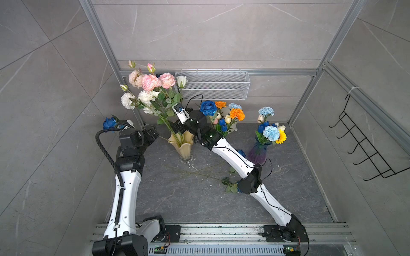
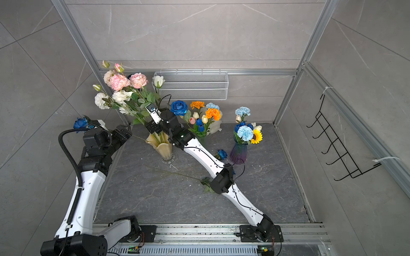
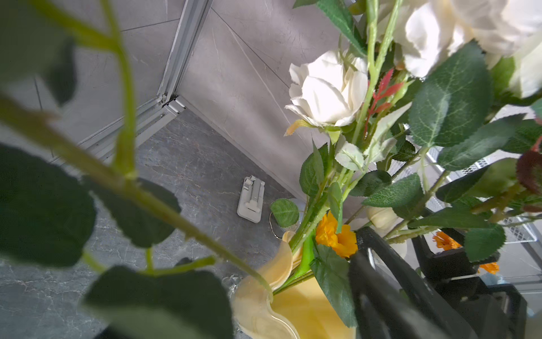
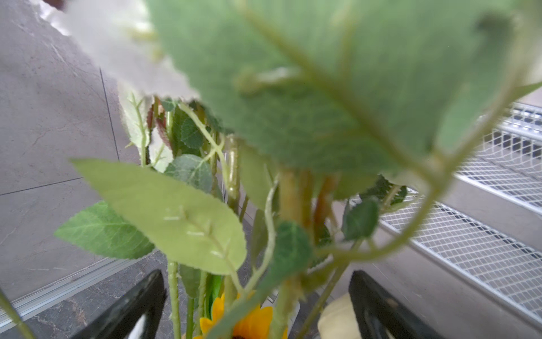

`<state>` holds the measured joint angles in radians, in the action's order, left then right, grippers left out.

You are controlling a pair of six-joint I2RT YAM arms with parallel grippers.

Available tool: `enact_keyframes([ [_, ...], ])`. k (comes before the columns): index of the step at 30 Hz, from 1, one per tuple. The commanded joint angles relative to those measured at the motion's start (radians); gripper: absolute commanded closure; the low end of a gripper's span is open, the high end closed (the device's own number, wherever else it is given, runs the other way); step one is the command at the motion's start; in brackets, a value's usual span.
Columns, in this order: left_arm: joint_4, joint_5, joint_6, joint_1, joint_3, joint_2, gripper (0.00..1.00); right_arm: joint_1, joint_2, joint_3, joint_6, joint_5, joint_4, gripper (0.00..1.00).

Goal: Pick out blue flowers from the vase
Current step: Pick up the flower from the vase.

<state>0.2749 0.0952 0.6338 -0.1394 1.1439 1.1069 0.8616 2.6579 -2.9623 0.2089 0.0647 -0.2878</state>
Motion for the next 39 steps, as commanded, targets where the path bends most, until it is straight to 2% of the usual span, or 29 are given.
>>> enact_keyframes([
  [1, -0.091, -0.022, -0.013, -0.005, 0.024, 0.008, 0.35, 0.002, -0.029, -0.032, -0.003, -0.056, -0.023, 0.00],
  [3, -0.107, -0.028, -0.021, -0.005, 0.020, 0.006, 0.58, 0.002, -0.039, -0.032, -0.010, -0.093, -0.038, 0.00],
  [6, -0.118, -0.021, -0.047, -0.005, 0.031, -0.002, 0.67, 0.003, -0.052, -0.030, -0.014, -0.138, -0.064, 0.00],
  [9, -0.103, -0.011, -0.096, -0.005, 0.060, -0.010, 0.89, 0.005, -0.065, -0.032, -0.017, -0.177, -0.095, 0.00],
  [12, -0.080, 0.012, -0.145, -0.005, 0.093, -0.018, 0.98, 0.011, -0.081, -0.032, -0.014, -0.177, -0.116, 0.00],
  [13, -0.075, 0.023, -0.164, -0.006, 0.107, -0.023, 1.00, 0.010, -0.084, -0.032, -0.018, -0.173, -0.113, 0.00],
  [20, 0.057, 0.079, -0.314, -0.006, 0.273, -0.045, 1.00, 0.011, -0.117, -0.028, -0.027, -0.139, -0.104, 0.00],
  [25, 0.126, 0.097, -0.311, -0.006, 0.366, -0.038, 1.00, 0.012, -0.127, -0.029, -0.034, -0.146, -0.120, 0.00],
  [26, 0.155, 0.106, -0.296, -0.006, 0.379, -0.030, 0.97, 0.014, -0.128, -0.030, -0.034, -0.147, -0.122, 0.00],
  [28, 0.196, 0.137, -0.247, -0.005, 0.382, -0.021, 0.75, 0.014, -0.131, -0.033, -0.034, -0.147, -0.131, 0.00],
  [33, 0.225, 0.136, -0.092, -0.005, 0.259, -0.071, 0.41, 0.020, -0.144, -0.053, -0.022, -0.134, -0.212, 0.00],
  [39, 0.219, 0.125, 0.019, -0.006, 0.128, -0.108, 0.32, 0.048, -0.168, -0.053, -0.014, -0.127, -0.286, 0.00],
])
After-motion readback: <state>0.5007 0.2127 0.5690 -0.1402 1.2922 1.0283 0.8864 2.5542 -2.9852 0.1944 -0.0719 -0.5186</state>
